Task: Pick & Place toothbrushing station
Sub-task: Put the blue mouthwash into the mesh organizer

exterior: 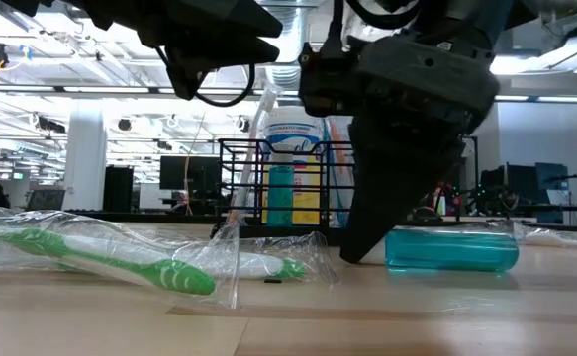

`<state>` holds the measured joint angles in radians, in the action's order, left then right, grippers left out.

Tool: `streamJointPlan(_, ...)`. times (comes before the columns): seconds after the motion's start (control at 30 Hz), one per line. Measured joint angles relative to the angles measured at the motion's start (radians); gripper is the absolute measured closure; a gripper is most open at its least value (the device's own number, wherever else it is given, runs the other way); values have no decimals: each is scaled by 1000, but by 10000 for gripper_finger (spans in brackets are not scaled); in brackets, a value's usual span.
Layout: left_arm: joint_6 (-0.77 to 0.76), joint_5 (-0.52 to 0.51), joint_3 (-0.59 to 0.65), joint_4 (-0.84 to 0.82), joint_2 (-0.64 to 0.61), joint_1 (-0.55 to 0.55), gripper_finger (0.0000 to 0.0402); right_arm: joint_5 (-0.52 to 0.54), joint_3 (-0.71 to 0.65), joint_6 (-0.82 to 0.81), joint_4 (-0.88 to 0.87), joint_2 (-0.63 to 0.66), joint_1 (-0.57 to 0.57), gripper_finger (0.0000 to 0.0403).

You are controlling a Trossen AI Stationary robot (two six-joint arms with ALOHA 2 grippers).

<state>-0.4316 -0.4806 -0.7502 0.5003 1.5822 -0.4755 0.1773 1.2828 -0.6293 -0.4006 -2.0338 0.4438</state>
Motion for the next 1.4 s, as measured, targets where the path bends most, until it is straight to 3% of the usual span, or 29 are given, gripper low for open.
streamJointPlan(0.27, 0, 0, 0, -1, 0, 0, 296, 1, 5, 9, -37, 0, 6, 290)
streamJointPlan(0.47, 0, 0, 0, -1, 0, 0, 296, 3, 5, 37, -37, 1, 6, 318)
streamJointPlan(0.97, 0, 0, 0, -1, 0, 0, 296, 12, 61, 116, -13, -1, 7, 316)
streamJointPlan(1.4, 0, 0, 0, -3, -1, -15, 296, 221, 128, 214, -59, 55, 59, 317)
